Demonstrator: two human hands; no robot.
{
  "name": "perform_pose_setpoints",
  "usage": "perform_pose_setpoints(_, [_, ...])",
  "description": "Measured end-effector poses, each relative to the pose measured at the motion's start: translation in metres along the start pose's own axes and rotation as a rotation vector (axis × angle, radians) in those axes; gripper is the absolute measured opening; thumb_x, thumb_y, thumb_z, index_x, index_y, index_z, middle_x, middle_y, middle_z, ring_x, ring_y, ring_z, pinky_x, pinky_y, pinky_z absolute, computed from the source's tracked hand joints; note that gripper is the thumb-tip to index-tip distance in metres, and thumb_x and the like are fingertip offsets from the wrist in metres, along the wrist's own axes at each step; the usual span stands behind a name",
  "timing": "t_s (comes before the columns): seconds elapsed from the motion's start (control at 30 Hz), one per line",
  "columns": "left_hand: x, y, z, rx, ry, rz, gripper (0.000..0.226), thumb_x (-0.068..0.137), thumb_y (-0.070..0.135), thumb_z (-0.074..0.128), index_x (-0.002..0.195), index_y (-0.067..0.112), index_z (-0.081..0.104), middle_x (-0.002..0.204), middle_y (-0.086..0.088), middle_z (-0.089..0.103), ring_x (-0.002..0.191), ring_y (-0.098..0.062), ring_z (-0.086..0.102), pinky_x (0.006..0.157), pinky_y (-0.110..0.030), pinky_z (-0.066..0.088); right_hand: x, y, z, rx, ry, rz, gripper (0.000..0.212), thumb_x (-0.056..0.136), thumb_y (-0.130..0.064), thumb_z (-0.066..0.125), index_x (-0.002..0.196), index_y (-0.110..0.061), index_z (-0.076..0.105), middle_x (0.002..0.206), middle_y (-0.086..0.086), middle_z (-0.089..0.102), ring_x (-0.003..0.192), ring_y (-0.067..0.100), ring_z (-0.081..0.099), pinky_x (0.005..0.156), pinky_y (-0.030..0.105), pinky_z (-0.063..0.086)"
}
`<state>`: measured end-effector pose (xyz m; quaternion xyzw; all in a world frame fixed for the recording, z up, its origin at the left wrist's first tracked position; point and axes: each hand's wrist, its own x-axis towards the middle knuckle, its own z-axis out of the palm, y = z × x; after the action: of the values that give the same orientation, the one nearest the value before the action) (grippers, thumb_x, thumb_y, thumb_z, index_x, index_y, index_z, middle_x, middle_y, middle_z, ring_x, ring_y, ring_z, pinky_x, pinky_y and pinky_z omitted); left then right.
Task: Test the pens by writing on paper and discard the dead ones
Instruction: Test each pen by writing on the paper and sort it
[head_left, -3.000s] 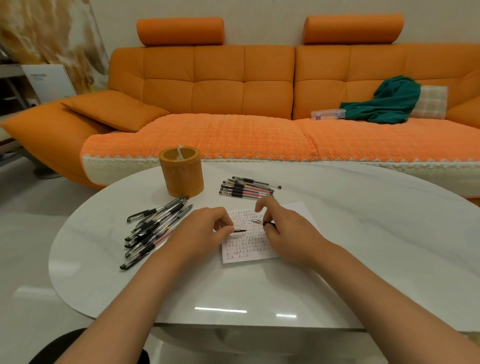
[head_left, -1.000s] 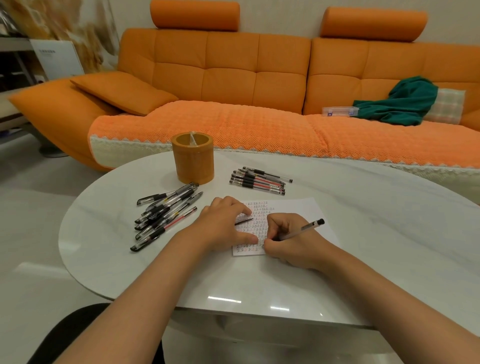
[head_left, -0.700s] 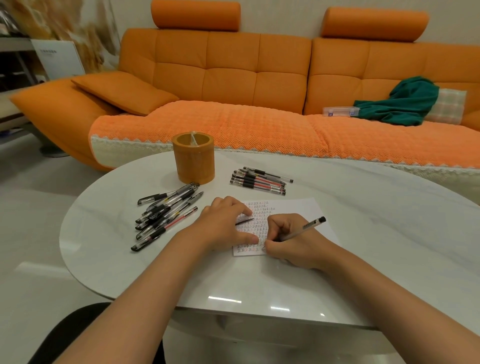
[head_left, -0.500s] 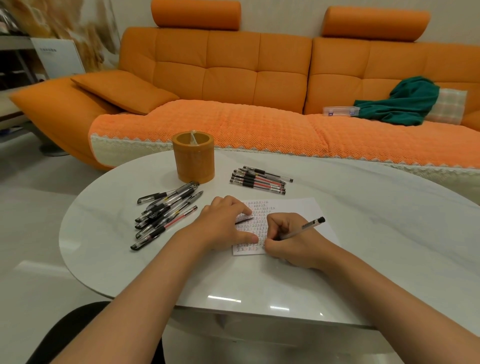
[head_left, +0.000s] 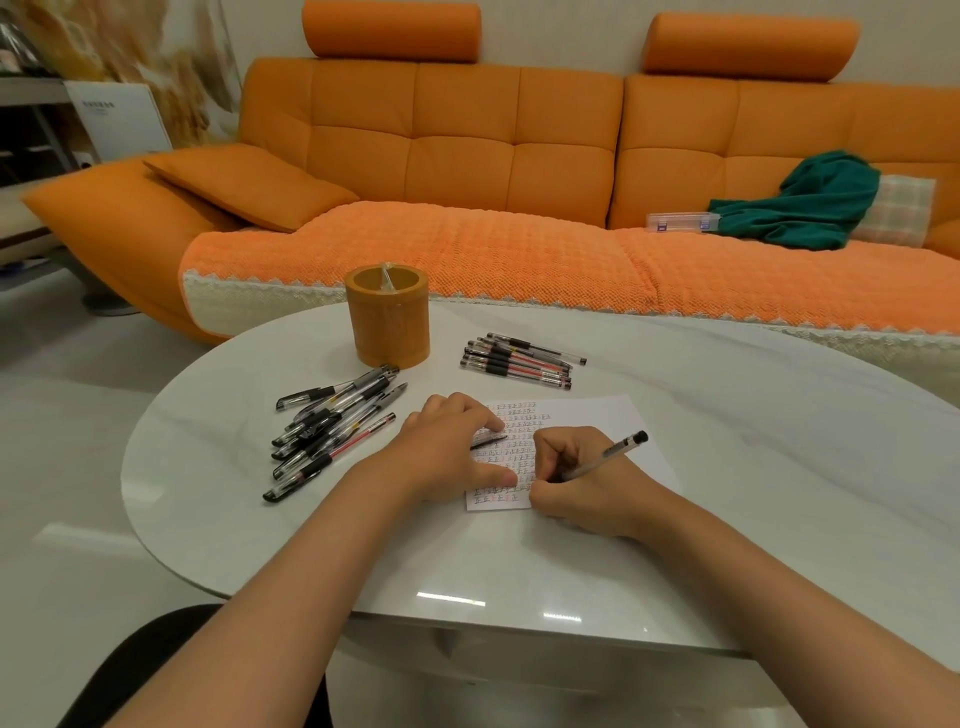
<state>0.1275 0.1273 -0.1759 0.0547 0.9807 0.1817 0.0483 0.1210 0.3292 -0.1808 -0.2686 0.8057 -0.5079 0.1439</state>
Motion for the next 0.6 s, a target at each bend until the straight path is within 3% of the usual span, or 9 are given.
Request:
perform_pose_setpoints(0.13, [-0.001, 0.001, -0.001, 0.008, -0.004, -0.001, 0.071, 0.079, 0.065, 0.069, 0.14, 0.04, 0.044, 0.148, 0.011, 0.034, 0.137, -0.015, 0.026, 0.108, -0.037, 0.028, 0.001, 0.0, -0.004, 0.16, 0.129, 0.047, 0.022, 0.084, 0.008, 0.063, 0.07, -0.007, 0.054, 0.056, -0.001, 0.054, 0.045, 0.008, 0.044, 0.043, 0.02, 0.035])
perform_pose_setpoints(0.27, [-0.002, 0.0, -0.001, 0.017, -0.001, 0.006, 0.072, 0.079, 0.067, 0.067, 0.141, 0.041, 0.044, 0.148, 0.011, 0.034, 0.136, -0.014, 0.027, 0.108, -0.037, 0.029, 0.001, -0.003, -0.003, 0.186, 0.164, 0.036, 0.015, 0.086, 0.001, 0.07, 0.08, -0.013, 0.069, 0.062, -0.001, 0.063, 0.05, 0.009, 0.051, 0.048, 0.019, 0.04])
perform_pose_setpoints(0.37, [-0.004, -0.001, -0.001, 0.014, 0.001, 0.025, 0.071, 0.081, 0.066, 0.065, 0.143, 0.04, 0.043, 0.148, 0.012, 0.035, 0.136, -0.014, 0.027, 0.108, -0.037, 0.029, 0.002, -0.006, -0.005, 0.223, 0.205, 0.05, 0.021, 0.092, -0.001, 0.065, 0.095, -0.019, 0.077, 0.07, 0.005, 0.071, 0.052, 0.017, 0.057, 0.045, 0.027, 0.043])
perform_pose_setpoints(0.5, [-0.005, -0.004, -0.001, -0.029, 0.059, 0.031, 0.056, 0.091, 0.054, 0.059, 0.143, 0.04, 0.043, 0.147, 0.012, 0.039, 0.137, -0.012, 0.028, 0.109, -0.037, 0.031, 0.0, -0.008, -0.013, 0.339, 0.146, 0.046, 0.032, 0.103, -0.003, 0.047, 0.128, -0.016, 0.063, 0.104, 0.01, 0.075, 0.07, 0.028, 0.068, 0.049, 0.034, 0.052])
perform_pose_setpoints(0.6, [-0.006, -0.005, -0.003, -0.009, 0.137, 0.009, 0.043, 0.098, 0.043, 0.055, 0.14, 0.035, 0.049, 0.144, 0.01, 0.044, 0.134, -0.011, 0.032, 0.107, -0.037, 0.035, 0.001, -0.014, -0.02, 0.448, 0.112, 0.052, 0.035, 0.104, -0.002, 0.044, 0.132, -0.015, 0.06, 0.112, 0.013, 0.073, 0.08, 0.034, 0.07, 0.055, 0.039, 0.059])
